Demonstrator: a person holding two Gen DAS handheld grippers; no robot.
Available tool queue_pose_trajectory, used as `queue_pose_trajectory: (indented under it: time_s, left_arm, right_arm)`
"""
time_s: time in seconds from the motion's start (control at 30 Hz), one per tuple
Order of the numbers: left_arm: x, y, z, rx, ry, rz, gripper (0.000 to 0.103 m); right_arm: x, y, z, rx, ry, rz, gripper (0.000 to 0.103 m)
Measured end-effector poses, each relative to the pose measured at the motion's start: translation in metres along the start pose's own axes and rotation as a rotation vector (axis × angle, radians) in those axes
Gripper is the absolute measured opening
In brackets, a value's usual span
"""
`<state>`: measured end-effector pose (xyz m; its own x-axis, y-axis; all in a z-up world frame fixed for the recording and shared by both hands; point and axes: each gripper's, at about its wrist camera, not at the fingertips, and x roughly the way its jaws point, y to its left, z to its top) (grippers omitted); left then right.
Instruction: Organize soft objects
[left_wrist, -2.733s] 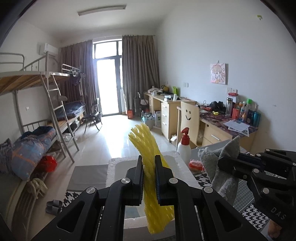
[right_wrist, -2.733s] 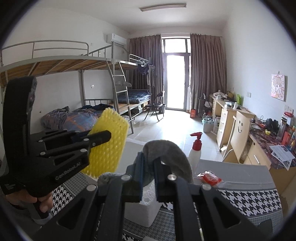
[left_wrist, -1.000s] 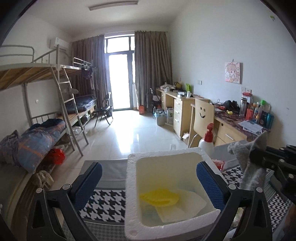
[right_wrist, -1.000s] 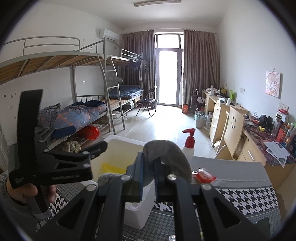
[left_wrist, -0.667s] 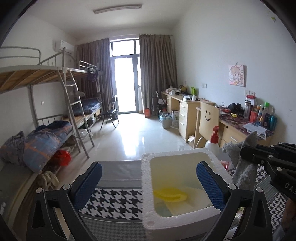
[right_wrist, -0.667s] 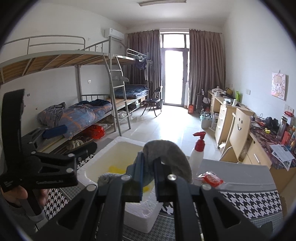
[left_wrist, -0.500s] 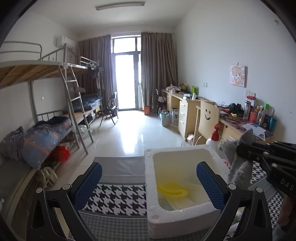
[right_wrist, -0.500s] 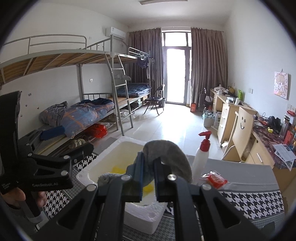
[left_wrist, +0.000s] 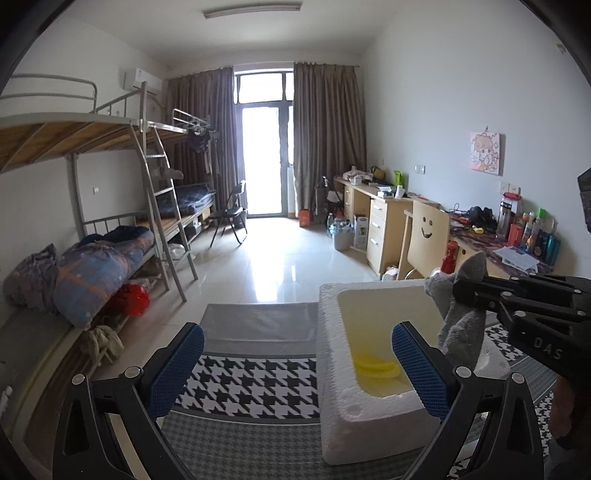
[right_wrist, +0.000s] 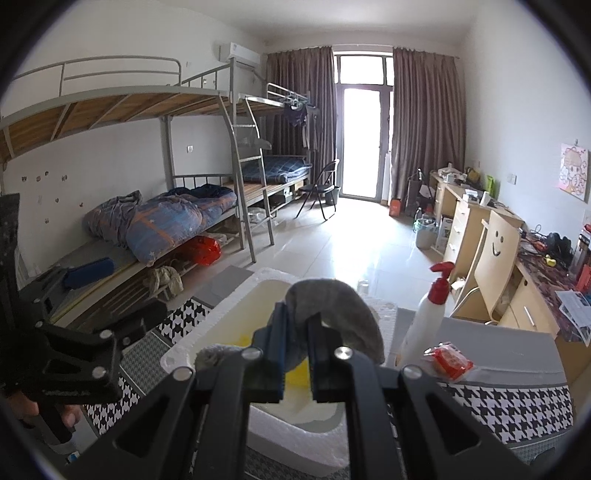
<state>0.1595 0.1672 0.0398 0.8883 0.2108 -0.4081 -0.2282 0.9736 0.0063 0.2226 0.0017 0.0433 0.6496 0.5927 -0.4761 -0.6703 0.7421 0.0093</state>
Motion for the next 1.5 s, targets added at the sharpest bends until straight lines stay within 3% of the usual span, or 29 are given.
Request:
queue_pose_trajectory:
  time_s: [0.77, 0.9, 0.97, 1.03, 1.07, 1.5]
  left_arm:
    - [0.000, 0.017, -0.006, -0.043, 0.014, 0.008, 0.102]
    - [0.000, 0.017, -0.006, -0.040, 0.017, 0.012, 0.102]
    - [0.002, 0.017, -0.007, -0.041, 0.023, 0.010, 0.102]
    - [0.002, 0.016, -0.008, -0.040, 0.026, 0.013, 0.102]
    - [0.003, 0.017, -0.007, -0.042, 0.026, 0.013, 0.102]
    - [-0.006, 0.011, -0.007, -0.038, 0.014, 0.006, 0.102]
  right_arm:
    - [0.045, 0.000, -0.007, -0.042, 0.166, 0.024, 0.015]
    - [0.051, 0.002, -0.010, -0.045, 0.197, 0.026, 0.026]
    - [0.054, 0.005, -0.011, -0.054, 0.211, 0.020, 0.043]
    - [0.053, 0.007, -0.012, -0.074, 0.201, 0.014, 0.074]
    - [0.052, 0.008, -0.012, -0.076, 0.196, 0.012, 0.078]
    - [0.037, 0.003, -0.013, -0.066, 0.209, 0.012, 0.080]
